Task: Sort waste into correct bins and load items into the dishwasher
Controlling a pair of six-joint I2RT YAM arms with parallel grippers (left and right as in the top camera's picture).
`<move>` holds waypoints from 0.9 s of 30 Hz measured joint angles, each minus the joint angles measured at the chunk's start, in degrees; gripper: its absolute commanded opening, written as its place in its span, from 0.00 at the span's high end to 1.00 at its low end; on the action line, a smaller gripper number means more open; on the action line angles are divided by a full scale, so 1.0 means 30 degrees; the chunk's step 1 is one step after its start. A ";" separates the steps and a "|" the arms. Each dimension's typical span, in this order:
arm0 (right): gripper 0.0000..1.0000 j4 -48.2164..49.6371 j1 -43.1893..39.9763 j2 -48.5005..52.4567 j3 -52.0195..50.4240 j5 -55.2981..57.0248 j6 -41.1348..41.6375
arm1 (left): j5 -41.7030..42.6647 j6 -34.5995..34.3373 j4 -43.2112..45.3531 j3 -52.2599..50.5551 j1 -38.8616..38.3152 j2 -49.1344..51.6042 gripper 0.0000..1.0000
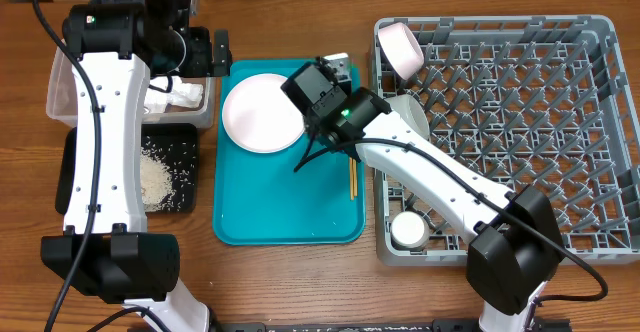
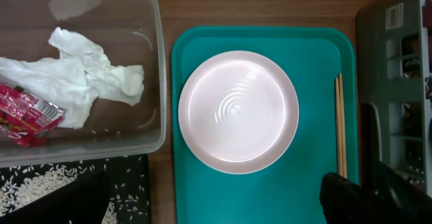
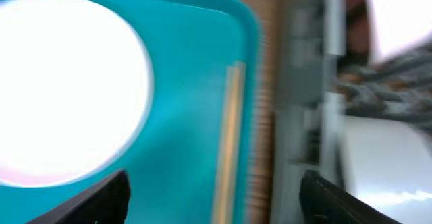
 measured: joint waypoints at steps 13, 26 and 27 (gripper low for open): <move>0.29 0.4160 -0.0007 0.0277 -0.0350 -0.4211 0.3599 | 0.0000 0.0000 -0.0007 0.0000 0.0000 0.0000 0.00; 0.45 0.5952 -0.0219 0.3271 -0.0554 -0.4634 0.6623 | 0.0000 0.0000 -0.0007 0.0000 0.0000 0.0000 0.00; 0.46 0.5967 -0.0219 0.3410 -0.0554 -0.4670 0.6659 | 0.0000 0.0000 -0.0007 0.0000 0.0000 0.0000 0.00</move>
